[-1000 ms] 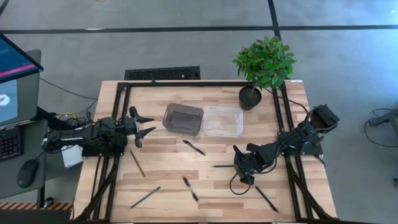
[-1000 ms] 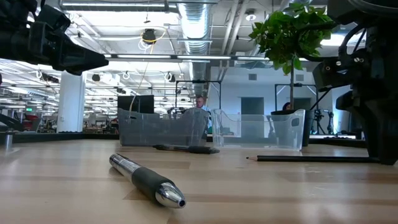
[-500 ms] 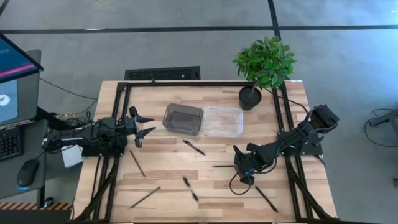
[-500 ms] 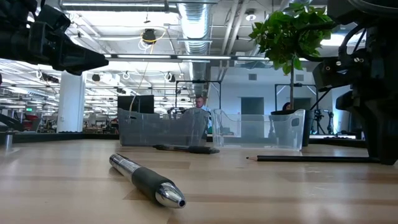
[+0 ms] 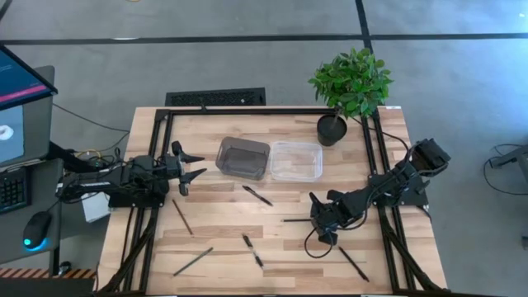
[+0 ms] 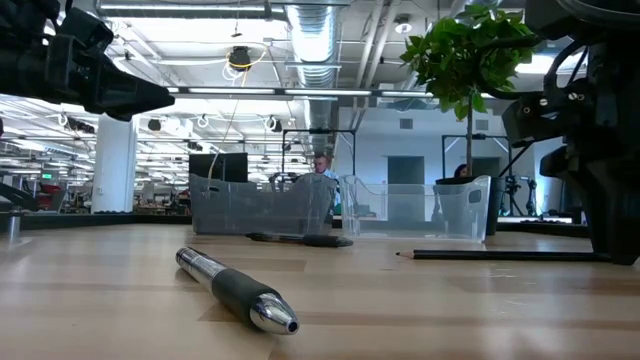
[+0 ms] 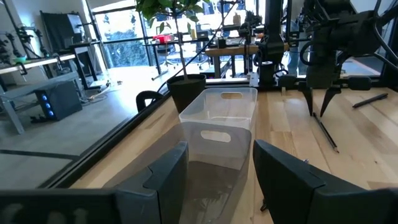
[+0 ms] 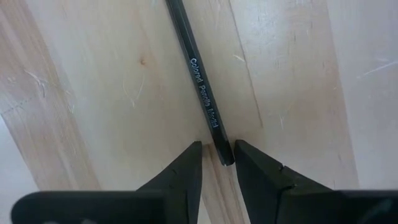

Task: Sort pens & pencils
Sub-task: Put the black colored pencil into the transparent bin

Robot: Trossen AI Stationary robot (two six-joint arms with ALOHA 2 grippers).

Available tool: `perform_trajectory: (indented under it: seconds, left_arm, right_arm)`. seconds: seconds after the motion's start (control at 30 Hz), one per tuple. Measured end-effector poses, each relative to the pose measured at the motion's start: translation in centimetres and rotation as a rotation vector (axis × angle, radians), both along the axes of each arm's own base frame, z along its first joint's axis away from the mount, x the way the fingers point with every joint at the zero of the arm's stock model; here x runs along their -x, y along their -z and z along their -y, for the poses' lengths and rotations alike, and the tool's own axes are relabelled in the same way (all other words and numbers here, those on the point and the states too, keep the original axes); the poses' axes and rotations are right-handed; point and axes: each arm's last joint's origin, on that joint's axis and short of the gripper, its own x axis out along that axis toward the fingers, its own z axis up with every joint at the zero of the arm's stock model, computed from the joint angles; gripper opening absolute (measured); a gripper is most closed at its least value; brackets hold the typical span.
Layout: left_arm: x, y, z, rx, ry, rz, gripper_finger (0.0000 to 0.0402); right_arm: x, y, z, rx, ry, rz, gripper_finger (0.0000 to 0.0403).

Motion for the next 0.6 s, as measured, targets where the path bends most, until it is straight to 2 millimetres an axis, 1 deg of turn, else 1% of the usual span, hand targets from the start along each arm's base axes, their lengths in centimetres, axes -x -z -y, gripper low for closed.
perform_trajectory:
  seconds: [0.43,0.6]
  left_arm:
    - [0.0,0.0,0.0,0.0,0.0,0.0,0.0174]
    - [0.0,0.0,0.0,0.0,0.0,0.0,0.0174]
  right_arm:
    - [0.0,0.0,0.0,0.0,0.0,0.0,0.0118]
    - [0.01,0.01,0.02,0.002,0.001,-0.001,0.0104]
